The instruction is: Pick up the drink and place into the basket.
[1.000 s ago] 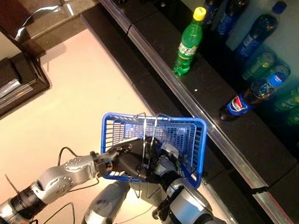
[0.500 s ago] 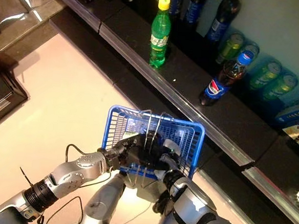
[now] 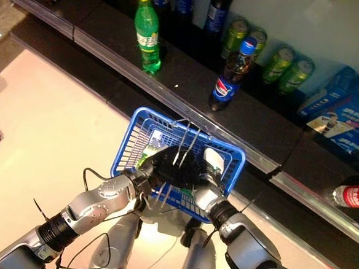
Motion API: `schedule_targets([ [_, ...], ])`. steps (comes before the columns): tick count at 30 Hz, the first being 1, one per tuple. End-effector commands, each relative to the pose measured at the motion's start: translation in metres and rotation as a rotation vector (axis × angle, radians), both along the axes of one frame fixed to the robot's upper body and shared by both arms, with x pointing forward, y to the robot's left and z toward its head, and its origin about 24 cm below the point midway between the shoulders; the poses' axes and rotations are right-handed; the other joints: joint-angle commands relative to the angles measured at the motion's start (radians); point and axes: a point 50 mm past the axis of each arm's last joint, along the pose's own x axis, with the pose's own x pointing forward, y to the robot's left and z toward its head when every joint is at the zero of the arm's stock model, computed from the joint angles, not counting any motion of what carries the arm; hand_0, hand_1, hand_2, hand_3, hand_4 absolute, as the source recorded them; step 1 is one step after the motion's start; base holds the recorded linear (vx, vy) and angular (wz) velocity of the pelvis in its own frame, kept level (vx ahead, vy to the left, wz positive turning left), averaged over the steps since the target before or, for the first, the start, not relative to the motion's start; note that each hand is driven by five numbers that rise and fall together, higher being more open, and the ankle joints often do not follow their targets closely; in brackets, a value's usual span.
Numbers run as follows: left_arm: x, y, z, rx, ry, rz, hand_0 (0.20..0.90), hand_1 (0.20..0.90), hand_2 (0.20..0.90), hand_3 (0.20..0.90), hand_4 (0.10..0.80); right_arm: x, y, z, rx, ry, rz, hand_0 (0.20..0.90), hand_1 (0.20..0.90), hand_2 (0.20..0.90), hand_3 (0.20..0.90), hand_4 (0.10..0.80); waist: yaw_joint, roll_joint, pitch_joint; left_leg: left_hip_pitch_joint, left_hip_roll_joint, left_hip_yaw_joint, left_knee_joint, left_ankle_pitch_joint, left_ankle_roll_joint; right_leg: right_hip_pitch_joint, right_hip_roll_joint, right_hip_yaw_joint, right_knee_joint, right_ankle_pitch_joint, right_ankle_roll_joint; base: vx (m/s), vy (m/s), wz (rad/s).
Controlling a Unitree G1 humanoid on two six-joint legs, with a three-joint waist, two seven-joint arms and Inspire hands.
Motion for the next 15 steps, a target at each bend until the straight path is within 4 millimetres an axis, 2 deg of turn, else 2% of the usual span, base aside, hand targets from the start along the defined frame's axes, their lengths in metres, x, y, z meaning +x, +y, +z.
schedule_targets([
  [1, -0.056, -0.031, 0.191, -0.729, -0.762, -0.281, 0.300, 0.300, 0.300, 0.200, 0.100, 0.016, 0.029, 0.053, 0.100, -0.233, 0.081, 0.900, 0.900, 0.900, 0.900, 0.800, -0.017, -0.021, -0.080, 0.007, 0.016, 0.032, 0.049, -0.029, 0.060, 0.049, 0.024, 0.041, -0.051, 0.063, -0.014, -0.001, -0.018, -0.07],
  [5, -0.052, -0.020, 0.191, -0.752, -0.772, -0.226, 0.300, 0.300, 0.300, 0.200, 0.100, 0.010, 0.029, 0.062, 0.221, -0.260, 0.117, 0.900, 0.900, 0.900, 0.900, 0.800, -0.033, -0.032, -0.080, 0.012, 0.023, 0.038, 0.048, -0.030, 0.059, 0.048, 0.030, 0.046, -0.047, 0.061, -0.013, -0.010, -0.018, -0.04],
  [15, -0.048, 0.001, 0.184, -0.755, -0.788, -0.163, 0.300, 0.300, 0.300, 0.200, 0.100, -0.016, 0.015, 0.066, 0.514, -0.271, 0.233, 0.900, 0.900, 0.900, 0.900, 0.800, -0.063, -0.052, -0.092, 0.037, 0.037, 0.050, 0.029, -0.027, 0.056, 0.064, 0.046, 0.053, -0.059, 0.057, -0.006, -0.003, -0.026, -0.07],
])
